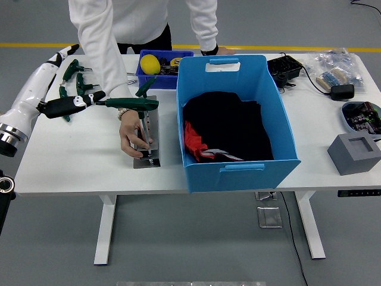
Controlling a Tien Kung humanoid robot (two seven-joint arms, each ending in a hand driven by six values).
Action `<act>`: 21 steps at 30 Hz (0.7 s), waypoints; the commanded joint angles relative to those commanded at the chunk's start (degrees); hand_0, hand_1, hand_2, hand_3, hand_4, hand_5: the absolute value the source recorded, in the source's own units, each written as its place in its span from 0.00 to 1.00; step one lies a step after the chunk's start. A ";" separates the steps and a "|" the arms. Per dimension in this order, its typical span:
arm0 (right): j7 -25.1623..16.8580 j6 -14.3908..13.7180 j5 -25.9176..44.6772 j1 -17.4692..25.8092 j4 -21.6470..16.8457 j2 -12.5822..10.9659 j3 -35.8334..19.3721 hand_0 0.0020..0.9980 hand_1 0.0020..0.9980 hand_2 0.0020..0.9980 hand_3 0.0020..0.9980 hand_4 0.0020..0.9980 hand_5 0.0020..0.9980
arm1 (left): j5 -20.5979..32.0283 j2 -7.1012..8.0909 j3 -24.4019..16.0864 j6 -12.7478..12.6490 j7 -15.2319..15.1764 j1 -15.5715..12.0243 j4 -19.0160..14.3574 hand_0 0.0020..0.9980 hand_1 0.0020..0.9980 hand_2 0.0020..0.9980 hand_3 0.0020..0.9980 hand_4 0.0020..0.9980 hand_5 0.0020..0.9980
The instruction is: Lift tool from toolbox,place it in box,lift tool from toolbox,place it in box
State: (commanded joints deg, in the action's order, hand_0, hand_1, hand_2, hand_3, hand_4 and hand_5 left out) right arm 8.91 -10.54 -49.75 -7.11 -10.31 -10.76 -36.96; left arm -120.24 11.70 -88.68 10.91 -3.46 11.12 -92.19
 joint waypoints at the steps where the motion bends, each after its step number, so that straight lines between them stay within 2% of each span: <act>1: 0.01 -0.01 0.04 0.01 0.00 0.01 0.04 0.62 0.61 0.68 0.53 0.79 0.57 | -2.98 0.29 1.25 0.67 0.23 0.83 0.20 1.00 1.00 1.00 1.00 1.00 0.54; 4: 0.07 -0.01 -0.02 0.01 0.00 0.02 0.13 0.62 0.62 0.68 0.53 0.79 0.57 | -9.76 1.02 4.61 2.39 1.21 3.33 1.15 1.00 1.00 1.00 1.00 1.00 0.52; 9: 0.03 0.03 0.40 -0.07 0.00 -0.06 0.56 0.62 0.62 0.68 0.53 0.79 0.57 | -9.76 1.19 9.22 8.48 4.48 7.60 3.70 1.00 1.00 1.00 1.00 1.00 0.52; 14: -0.06 0.04 0.98 -0.24 0.00 -0.15 1.03 0.62 0.62 0.68 0.53 0.79 0.57 | -9.76 0.34 11.85 10.68 6.16 10.57 5.76 1.00 1.00 1.00 1.00 1.00 0.52; 15: -0.07 0.05 1.00 -0.28 0.00 -0.17 1.04 0.62 0.62 0.68 0.53 0.79 0.57 | -9.76 0.20 12.10 10.97 6.43 10.93 5.98 0.93 0.95 0.92 0.95 1.00 0.55; 20: -0.18 0.08 1.34 -0.49 0.00 -0.29 1.28 0.62 0.62 0.68 0.53 0.79 0.57 | -9.76 -0.42 13.85 11.81 7.75 12.95 7.44 0.93 0.95 0.92 0.95 1.00 0.55; 21: -0.21 0.08 1.45 -0.52 0.00 -0.32 1.38 0.62 0.62 0.68 0.53 0.79 0.57 | -9.76 -0.50 14.15 11.89 7.91 13.28 7.79 0.83 0.81 0.79 0.82 1.00 0.58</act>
State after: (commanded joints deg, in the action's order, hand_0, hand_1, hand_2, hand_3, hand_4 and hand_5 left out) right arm 8.70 -10.46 -48.30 -7.63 -10.31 -11.07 -35.58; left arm -130.00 11.19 -74.52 22.80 4.44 24.40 -84.40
